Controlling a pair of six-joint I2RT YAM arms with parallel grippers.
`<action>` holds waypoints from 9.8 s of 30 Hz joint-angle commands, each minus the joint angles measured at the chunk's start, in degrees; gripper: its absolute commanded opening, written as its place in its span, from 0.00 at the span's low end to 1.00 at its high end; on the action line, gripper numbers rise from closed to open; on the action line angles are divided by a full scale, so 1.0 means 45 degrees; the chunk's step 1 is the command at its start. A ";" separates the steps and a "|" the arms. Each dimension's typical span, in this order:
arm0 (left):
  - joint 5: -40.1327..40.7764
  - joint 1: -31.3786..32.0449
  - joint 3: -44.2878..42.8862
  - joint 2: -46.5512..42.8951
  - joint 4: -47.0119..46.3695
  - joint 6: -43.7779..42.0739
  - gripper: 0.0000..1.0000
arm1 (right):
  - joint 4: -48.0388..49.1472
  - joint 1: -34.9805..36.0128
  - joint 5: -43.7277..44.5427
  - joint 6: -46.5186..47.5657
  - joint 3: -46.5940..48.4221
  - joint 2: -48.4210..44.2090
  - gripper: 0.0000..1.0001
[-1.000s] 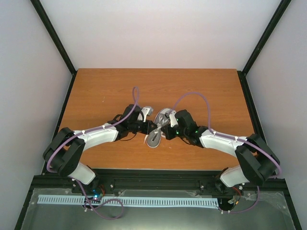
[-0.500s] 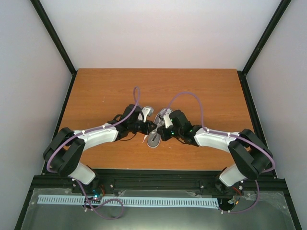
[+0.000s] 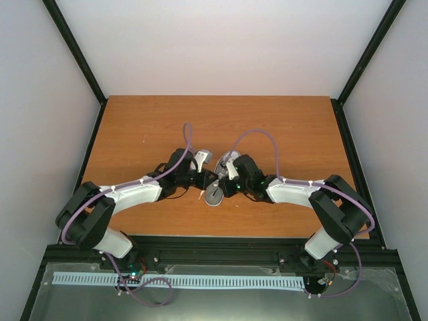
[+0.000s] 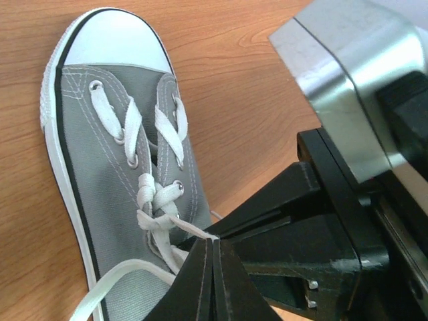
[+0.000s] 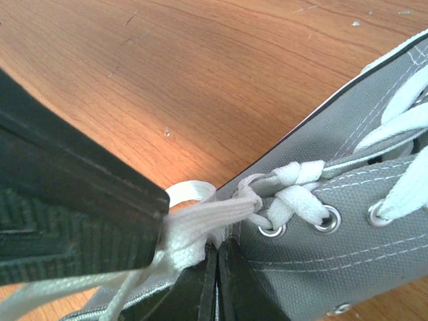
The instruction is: Tie the shoes
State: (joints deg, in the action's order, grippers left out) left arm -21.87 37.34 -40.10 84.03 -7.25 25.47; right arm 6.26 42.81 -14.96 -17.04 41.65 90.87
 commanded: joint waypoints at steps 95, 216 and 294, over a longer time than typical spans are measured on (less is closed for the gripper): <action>-0.5586 -0.1934 -0.1561 0.3555 -0.1163 0.0463 0.27 | 0.1141 0.0058 0.0312 -0.0160 -0.0368 0.0147 0.03; -0.5232 -0.2321 -0.0132 0.2552 -0.3621 0.1414 0.01 | 0.2208 -0.1036 -0.2630 -0.0103 0.0110 0.0099 0.42; -0.1437 -0.0530 -0.2066 0.1953 0.1870 -0.2454 0.22 | 0.1797 -0.1036 -0.1641 -0.0076 -0.1013 0.0139 0.07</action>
State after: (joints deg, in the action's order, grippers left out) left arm -29.41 34.52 -46.94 91.79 0.08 16.16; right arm 14.44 38.24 -22.92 -17.37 37.52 91.55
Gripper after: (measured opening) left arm 0.221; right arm 0.075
